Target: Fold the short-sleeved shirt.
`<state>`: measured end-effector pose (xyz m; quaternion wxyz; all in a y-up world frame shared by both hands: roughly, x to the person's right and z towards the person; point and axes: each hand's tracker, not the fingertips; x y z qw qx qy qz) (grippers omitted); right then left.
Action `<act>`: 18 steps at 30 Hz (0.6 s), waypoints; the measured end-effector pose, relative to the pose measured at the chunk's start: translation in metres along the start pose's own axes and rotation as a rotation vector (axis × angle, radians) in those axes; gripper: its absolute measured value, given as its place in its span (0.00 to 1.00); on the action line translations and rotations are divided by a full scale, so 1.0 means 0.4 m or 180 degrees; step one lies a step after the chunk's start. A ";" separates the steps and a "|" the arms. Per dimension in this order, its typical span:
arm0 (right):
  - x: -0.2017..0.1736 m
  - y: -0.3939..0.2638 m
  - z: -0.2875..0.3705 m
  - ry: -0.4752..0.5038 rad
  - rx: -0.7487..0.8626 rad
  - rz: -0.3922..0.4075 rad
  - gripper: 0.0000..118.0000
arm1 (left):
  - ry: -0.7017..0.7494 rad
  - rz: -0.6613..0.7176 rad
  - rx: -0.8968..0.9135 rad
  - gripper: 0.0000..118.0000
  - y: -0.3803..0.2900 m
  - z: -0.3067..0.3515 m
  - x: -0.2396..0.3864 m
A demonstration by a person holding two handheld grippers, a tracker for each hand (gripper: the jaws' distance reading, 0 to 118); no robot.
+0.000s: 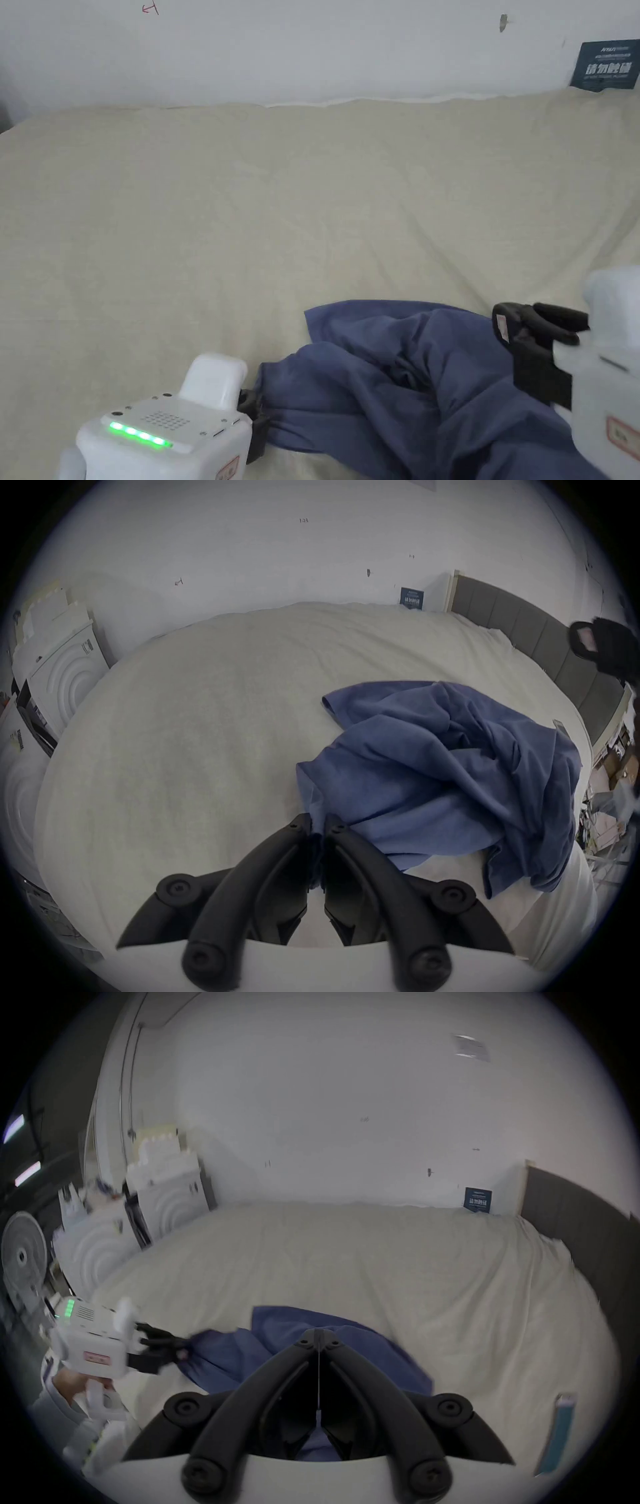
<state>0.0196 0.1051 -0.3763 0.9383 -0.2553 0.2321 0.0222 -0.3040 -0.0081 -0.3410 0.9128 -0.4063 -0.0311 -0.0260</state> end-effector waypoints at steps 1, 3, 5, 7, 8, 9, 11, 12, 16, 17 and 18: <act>0.005 0.026 -0.024 -0.0122 -0.0200 0.0156 0.03 | 0.0064 -0.0019 0.0112 0.06 -0.004 0.005 0.005; 0.002 0.062 -0.061 -0.0270 -0.0292 0.0547 0.22 | 0.0048 -0.0028 0.0094 0.06 -0.005 0.001 0.008; 0.020 0.070 -0.116 0.0018 -0.0391 0.0756 0.69 | 0.0105 -0.0114 0.0063 0.06 -0.007 0.000 0.021; 0.029 0.074 -0.186 0.0227 -0.0639 0.0669 0.99 | 0.0150 -0.0180 0.0044 0.06 -0.008 -0.008 0.013; 0.030 0.062 -0.237 0.0336 -0.0724 0.0610 0.97 | 0.0136 -0.0158 0.0024 0.06 -0.008 -0.008 0.009; 0.055 0.043 -0.280 0.0458 -0.0862 0.0578 0.97 | 0.0129 -0.0148 0.0028 0.06 -0.010 -0.007 0.008; 0.071 0.024 -0.387 0.0403 -0.1124 0.0502 0.96 | 0.0106 -0.0076 -0.0003 0.06 -0.011 -0.010 0.003; 0.088 0.046 -0.406 0.0346 -0.1163 0.0449 0.96 | 0.0106 -0.0072 -0.0011 0.06 -0.014 -0.014 0.001; 0.123 0.009 -0.565 0.0313 -0.1560 0.0276 0.94 | -0.0030 0.0012 -0.0091 0.06 -0.039 -0.043 -0.011; 0.139 0.025 -0.575 0.0123 -0.1628 0.0184 0.93 | -0.0091 0.0070 -0.0159 0.06 -0.044 -0.052 -0.018; 0.138 0.011 -0.599 0.0044 -0.1683 0.0196 0.91 | -0.0060 0.0053 -0.0186 0.06 -0.046 -0.056 -0.021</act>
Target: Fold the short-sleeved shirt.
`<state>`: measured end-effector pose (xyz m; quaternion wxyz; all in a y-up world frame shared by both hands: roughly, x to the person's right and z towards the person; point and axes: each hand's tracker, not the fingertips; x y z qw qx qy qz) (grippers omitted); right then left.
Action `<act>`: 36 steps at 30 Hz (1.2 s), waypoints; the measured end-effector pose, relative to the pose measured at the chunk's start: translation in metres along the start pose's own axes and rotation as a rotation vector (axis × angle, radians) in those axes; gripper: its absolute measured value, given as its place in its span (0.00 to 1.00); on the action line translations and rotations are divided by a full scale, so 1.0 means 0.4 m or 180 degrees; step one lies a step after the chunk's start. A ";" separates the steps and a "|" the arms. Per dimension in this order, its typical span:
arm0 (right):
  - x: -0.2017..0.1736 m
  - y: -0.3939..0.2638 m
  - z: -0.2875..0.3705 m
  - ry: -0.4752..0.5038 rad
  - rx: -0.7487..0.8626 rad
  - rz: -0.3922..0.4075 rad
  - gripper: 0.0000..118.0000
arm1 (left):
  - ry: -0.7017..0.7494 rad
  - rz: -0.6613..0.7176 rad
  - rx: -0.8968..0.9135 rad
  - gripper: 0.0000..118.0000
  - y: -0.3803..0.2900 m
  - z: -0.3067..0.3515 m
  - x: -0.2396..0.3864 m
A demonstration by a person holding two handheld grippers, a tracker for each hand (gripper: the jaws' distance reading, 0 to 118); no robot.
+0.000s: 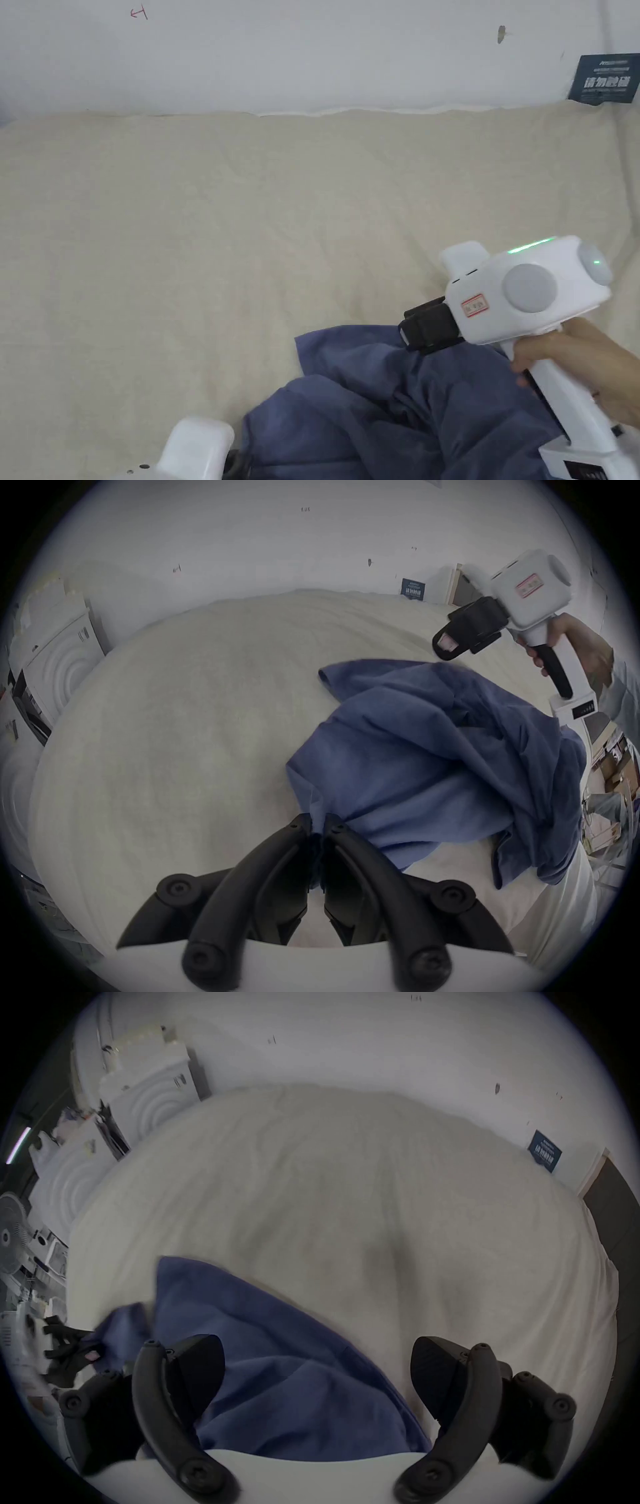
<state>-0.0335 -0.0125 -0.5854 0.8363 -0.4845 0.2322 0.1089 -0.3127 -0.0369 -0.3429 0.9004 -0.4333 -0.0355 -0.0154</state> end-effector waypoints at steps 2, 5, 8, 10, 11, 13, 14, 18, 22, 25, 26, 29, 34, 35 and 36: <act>-0.010 -0.005 -0.039 0.0008 -0.0167 -0.0103 0.89 | 0.0047 -0.0030 0.0000 0.06 -0.004 -0.002 0.011; -0.021 -0.017 -0.081 0.0275 -0.0317 -0.0101 0.89 | -0.0015 0.0003 -0.0038 0.06 -0.014 -0.015 0.009; -0.054 -0.016 -0.063 -0.0031 -0.0314 0.0357 0.89 | -0.0003 0.0040 -0.0030 0.06 -0.012 -0.020 0.006; -0.057 -0.014 -0.038 0.0003 -0.0251 0.0279 0.72 | -0.0026 0.0074 -0.0044 0.06 -0.012 -0.018 0.008; -0.054 -0.005 -0.024 -0.0020 -0.0152 0.0293 0.58 | -0.0051 0.0062 -0.0087 0.06 -0.009 -0.016 0.006; -0.049 -0.007 -0.017 -0.0039 -0.0101 0.0283 0.12 | -0.0037 0.0073 -0.0073 0.06 -0.003 -0.012 0.009; -0.041 -0.008 -0.015 -0.0026 -0.0113 0.0262 0.12 | -0.0038 0.0086 -0.0086 0.06 -0.003 -0.012 0.009; -0.039 -0.006 0.024 0.0017 -0.0096 0.0211 0.12 | 0.0043 0.0024 -0.0102 0.06 -0.003 -0.006 0.017; -0.009 0.014 0.098 0.0026 0.0087 0.0134 0.12 | 0.0042 0.0067 -0.0022 0.06 0.011 0.027 0.014; 0.014 0.020 0.165 0.0035 0.0237 0.0065 0.12 | 0.0048 0.0192 0.0120 0.06 0.022 0.060 0.003; 0.021 0.022 0.194 0.0032 0.0309 0.0053 0.12 | 0.0033 0.0242 0.0196 0.06 0.027 0.076 0.000; 0.061 0.036 0.287 0.0092 0.0567 -0.0107 0.12 | 0.0104 0.0260 0.0338 0.06 0.049 0.123 0.002; 0.126 0.045 0.470 -0.0020 0.0991 -0.0329 0.11 | 0.0304 0.0140 0.0515 0.06 0.089 0.199 0.005; 0.136 0.041 0.515 -0.0037 0.1047 -0.0312 0.11 | 0.0305 0.0175 0.0608 0.06 0.100 0.222 0.001; 0.146 0.036 0.553 -0.0099 0.1135 -0.0359 0.11 | 0.0354 0.0227 0.0734 0.06 0.109 0.244 -0.002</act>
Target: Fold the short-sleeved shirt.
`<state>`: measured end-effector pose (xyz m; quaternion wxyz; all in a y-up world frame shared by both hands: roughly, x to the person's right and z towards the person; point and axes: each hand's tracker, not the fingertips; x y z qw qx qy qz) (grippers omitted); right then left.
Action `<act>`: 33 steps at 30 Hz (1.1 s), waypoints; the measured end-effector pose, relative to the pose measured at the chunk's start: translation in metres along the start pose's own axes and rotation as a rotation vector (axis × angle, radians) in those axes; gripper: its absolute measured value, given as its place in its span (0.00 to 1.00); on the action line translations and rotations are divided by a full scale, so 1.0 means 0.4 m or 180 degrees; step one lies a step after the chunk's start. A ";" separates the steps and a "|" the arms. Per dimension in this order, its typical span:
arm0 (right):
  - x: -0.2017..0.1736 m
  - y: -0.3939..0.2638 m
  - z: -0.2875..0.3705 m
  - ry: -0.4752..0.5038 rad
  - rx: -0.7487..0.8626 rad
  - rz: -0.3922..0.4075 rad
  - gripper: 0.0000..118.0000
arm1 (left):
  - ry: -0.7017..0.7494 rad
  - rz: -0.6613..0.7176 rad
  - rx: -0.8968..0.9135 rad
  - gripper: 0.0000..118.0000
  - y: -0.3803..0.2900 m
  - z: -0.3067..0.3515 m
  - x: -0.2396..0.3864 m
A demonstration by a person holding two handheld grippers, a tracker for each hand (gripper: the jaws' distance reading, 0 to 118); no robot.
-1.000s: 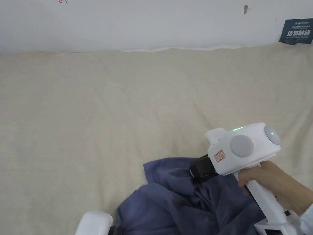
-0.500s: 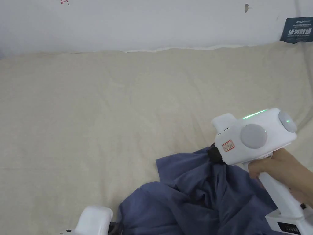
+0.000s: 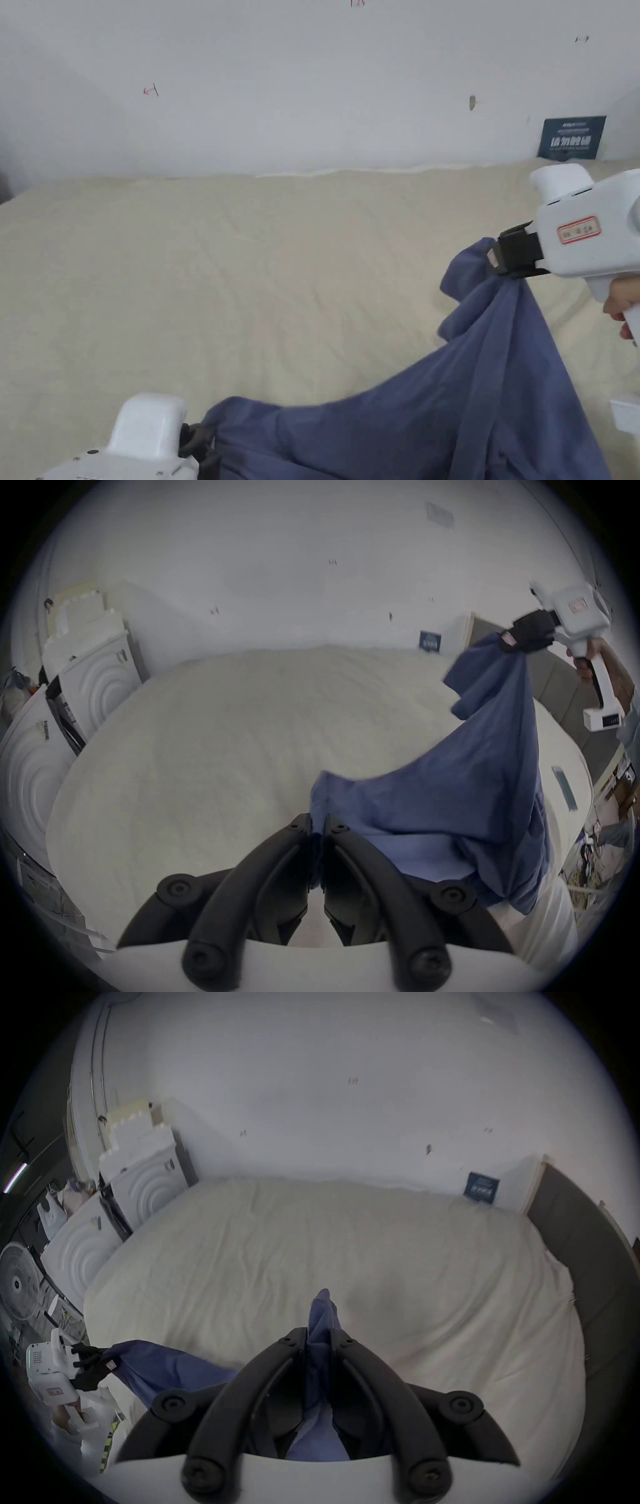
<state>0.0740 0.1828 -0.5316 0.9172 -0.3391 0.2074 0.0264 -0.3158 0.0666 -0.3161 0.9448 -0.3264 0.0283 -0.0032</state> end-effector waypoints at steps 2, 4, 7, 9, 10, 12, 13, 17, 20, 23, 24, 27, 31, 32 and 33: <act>0.026 0.020 0.082 -0.0089 0.0150 -0.0081 0.11 | 0.0098 -0.0004 0.0159 0.06 0.040 0.040 -0.010; 0.050 0.033 0.159 -0.0101 0.0320 -0.0191 0.11 | 0.0157 -0.0095 0.0269 0.06 0.085 0.084 -0.013; 0.067 0.045 0.278 -0.0169 0.0497 -0.0261 0.11 | 0.0221 -0.0160 0.0558 0.06 0.168 0.169 -0.011; 0.078 0.056 0.350 -0.0255 0.0611 -0.0312 0.11 | 0.0246 -0.0117 0.0763 0.06 0.216 0.211 -0.023; 0.083 0.062 0.388 -0.0264 0.0703 -0.0399 0.11 | 0.0253 -0.0098 0.0807 0.06 0.241 0.237 -0.025; 0.083 0.073 0.449 -0.0228 0.0844 -0.0466 0.11 | 0.0297 -0.0104 0.1007 0.06 0.287 0.289 -0.021; 0.082 0.079 0.482 -0.0261 0.0903 -0.0499 0.11 | 0.0276 -0.0099 0.1063 0.06 0.313 0.317 -0.017; 0.064 0.112 0.575 -0.0357 0.1049 -0.0538 0.11 | 0.0295 -0.0187 0.1217 0.06 0.408 0.393 -0.013; 0.080 0.152 0.629 -0.0347 0.1208 -0.0648 0.11 | 0.0340 -0.0180 0.1343 0.06 0.465 0.438 -0.021; 0.087 0.192 0.684 -0.0417 0.1305 -0.0631 0.11 | 0.0381 -0.0177 0.1460 0.06 0.526 0.467 -0.046; 0.087 0.201 0.698 -0.0451 0.1357 -0.0611 0.11 | 0.0401 -0.0175 0.1492 0.06 0.541 0.476 -0.052; 0.087 0.233 0.747 -0.0405 0.1485 -0.0642 0.11 | 0.0503 -0.0193 0.1556 0.06 0.581 0.488 -0.103; 0.068 0.260 0.777 -0.0426 0.1505 -0.0605 0.11 | 0.0625 -0.0145 0.1582 0.06 0.618 0.508 -0.137; 0.054 0.263 0.783 -0.0409 0.1527 -0.0589 0.11 | 0.0545 -0.0093 0.1642 0.06 0.623 0.519 -0.141; 0.048 0.269 0.785 -0.0400 0.1538 -0.0589 0.11 | 0.0510 -0.0069 0.1665 0.06 0.629 0.529 -0.140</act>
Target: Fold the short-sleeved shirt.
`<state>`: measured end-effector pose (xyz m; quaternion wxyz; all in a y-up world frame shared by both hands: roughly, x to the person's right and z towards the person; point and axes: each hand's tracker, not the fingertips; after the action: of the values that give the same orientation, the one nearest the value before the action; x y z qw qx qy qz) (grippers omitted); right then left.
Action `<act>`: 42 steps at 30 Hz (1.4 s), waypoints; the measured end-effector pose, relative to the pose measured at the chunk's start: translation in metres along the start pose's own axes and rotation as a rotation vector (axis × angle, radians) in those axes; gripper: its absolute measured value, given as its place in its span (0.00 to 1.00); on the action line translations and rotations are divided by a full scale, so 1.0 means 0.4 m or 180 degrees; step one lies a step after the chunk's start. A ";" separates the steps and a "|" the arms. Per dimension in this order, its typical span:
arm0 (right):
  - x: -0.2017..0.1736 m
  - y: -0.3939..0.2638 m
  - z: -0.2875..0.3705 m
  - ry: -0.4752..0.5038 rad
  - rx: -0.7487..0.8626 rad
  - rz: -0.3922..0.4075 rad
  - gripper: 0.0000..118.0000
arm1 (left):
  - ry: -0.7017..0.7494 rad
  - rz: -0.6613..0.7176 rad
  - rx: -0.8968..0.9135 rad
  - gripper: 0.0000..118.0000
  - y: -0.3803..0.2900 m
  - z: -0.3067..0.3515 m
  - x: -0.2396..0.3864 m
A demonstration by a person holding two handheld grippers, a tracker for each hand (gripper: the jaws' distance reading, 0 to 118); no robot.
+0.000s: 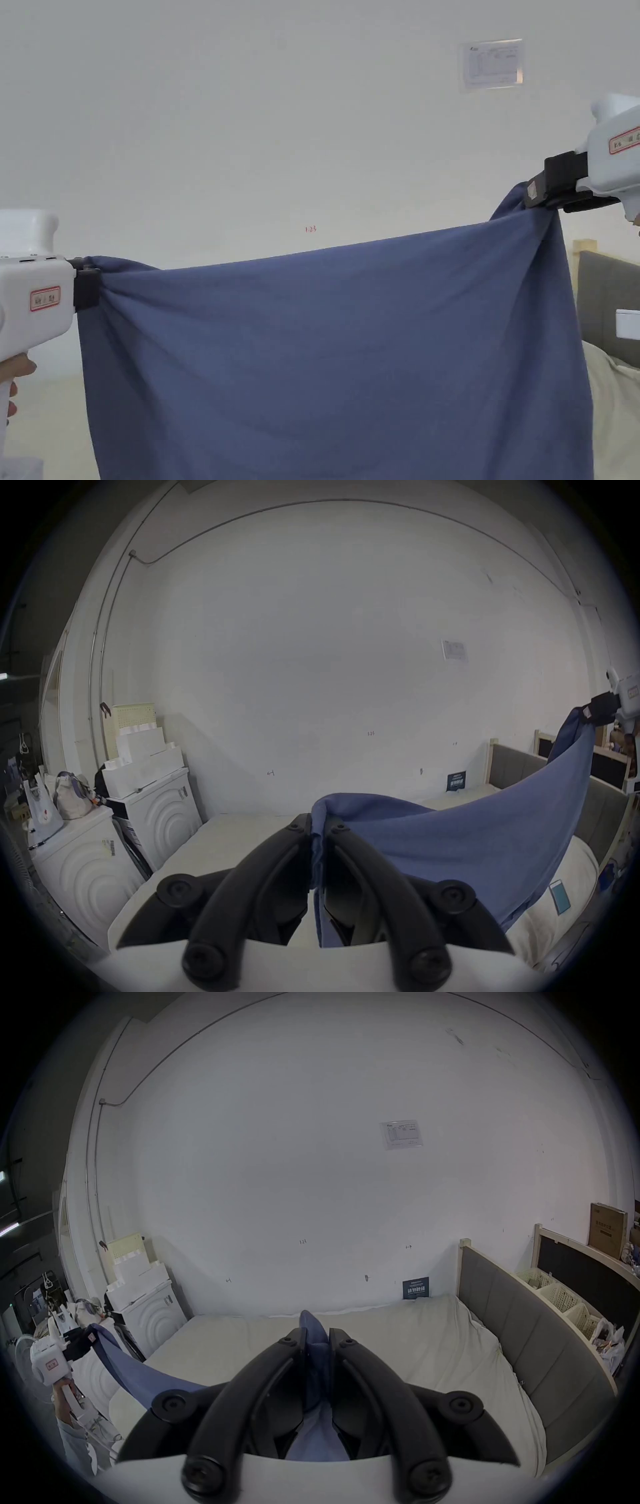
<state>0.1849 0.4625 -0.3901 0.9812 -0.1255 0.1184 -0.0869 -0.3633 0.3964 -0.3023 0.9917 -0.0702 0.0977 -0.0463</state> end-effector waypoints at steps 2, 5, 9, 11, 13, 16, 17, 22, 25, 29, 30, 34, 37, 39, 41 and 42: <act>-0.009 0.016 -0.014 -0.0023 0.0017 -0.0048 0.11 | 0.0002 -0.0016 0.0002 0.06 0.014 -0.021 -0.006; -0.001 0.048 -0.053 -0.0036 0.0001 -0.0083 0.11 | 0.0000 -0.0092 -0.0046 0.06 0.025 -0.075 -0.013; 0.031 0.102 -0.137 -0.0056 0.0004 -0.0140 0.11 | -0.0033 -0.0059 -0.0070 0.06 0.064 -0.117 -0.012; 0.018 0.128 -0.168 -0.0061 -0.0004 -0.0157 0.11 | -0.0009 -0.0101 -0.0081 0.06 0.093 -0.164 -0.017; 0.013 0.154 -0.206 -0.0106 -0.0012 -0.0142 0.11 | 0.0022 -0.0088 -0.0082 0.06 0.129 -0.218 -0.026; -0.003 0.184 -0.242 -0.0146 0.0015 -0.0094 0.11 | 0.0012 -0.0003 -0.0040 0.06 0.179 -0.302 -0.043; -0.010 0.207 -0.276 -0.0148 0.0032 -0.0080 0.11 | 0.0019 -0.0001 -0.0022 0.06 0.194 -0.323 -0.044; -0.013 0.282 -0.392 -0.0165 0.0064 -0.0030 0.11 | 0.0094 0.0096 0.0025 0.06 0.246 -0.436 -0.057; -0.017 0.248 -0.337 -0.0168 0.0100 -0.0069 0.11 | 0.0087 0.0121 0.0059 0.06 0.258 -0.507 -0.063; -0.022 0.258 -0.423 -0.0144 0.0183 0.0013 0.11 | 0.0142 0.0163 0.0126 0.06 0.264 -0.561 -0.025; -0.012 0.269 -0.500 -0.0152 0.0175 0.0034 0.11 | 0.0158 0.0182 0.0156 0.06 0.261 -0.576 -0.020; 0.039 0.250 -0.579 -0.0189 0.0112 0.0062 0.11 | 0.0132 0.0059 0.0068 0.06 0.214 -0.652 -0.016; 0.070 0.208 -0.621 -0.0133 0.0093 0.0003 0.11 | 0.0075 0.0104 -0.0011 0.06 0.153 -0.690 -0.017; 0.062 0.201 -0.621 -0.0165 -0.0100 0.0035 0.11 | 0.0072 0.0109 -0.0113 0.06 0.102 -0.718 -0.009; 0.064 0.171 -0.644 -0.0286 -0.0277 0.0112 0.11 | 0.0012 0.0079 -0.0260 0.06 0.039 -0.736 0.016; 0.059 0.117 -0.655 -0.0281 -0.0291 0.0107 0.11 | 0.0000 0.0067 -0.0343 0.06 0.011 -0.749 0.023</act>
<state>0.1475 0.4431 -0.6541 0.9800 -0.1718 0.0809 -0.0593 -0.4139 0.3609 -0.5955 0.9869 -0.1224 0.1008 -0.0305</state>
